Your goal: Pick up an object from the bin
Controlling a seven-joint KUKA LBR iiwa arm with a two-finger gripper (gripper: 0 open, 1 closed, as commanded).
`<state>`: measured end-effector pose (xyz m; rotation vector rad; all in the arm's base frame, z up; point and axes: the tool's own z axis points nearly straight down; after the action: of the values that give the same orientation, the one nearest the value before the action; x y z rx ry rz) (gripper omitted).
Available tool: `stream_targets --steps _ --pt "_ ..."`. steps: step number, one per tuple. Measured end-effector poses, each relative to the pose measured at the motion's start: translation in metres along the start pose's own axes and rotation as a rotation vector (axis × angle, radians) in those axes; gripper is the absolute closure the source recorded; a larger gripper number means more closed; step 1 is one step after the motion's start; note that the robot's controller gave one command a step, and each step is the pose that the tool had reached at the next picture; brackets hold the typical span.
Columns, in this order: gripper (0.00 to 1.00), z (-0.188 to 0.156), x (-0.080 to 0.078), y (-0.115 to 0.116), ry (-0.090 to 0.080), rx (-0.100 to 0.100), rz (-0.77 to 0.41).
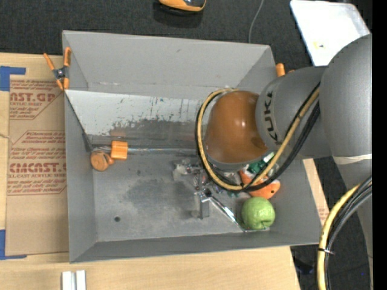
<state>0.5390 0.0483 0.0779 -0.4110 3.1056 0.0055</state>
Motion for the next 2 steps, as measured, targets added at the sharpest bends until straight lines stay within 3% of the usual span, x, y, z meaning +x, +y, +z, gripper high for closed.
stream_targets --steps 1,2 --pt "0.0 0.002 -0.027 -0.02 -0.003 0.0 0.029" --pt "1.0 0.007 0.076 -0.056 0.0 -0.001 -0.058"
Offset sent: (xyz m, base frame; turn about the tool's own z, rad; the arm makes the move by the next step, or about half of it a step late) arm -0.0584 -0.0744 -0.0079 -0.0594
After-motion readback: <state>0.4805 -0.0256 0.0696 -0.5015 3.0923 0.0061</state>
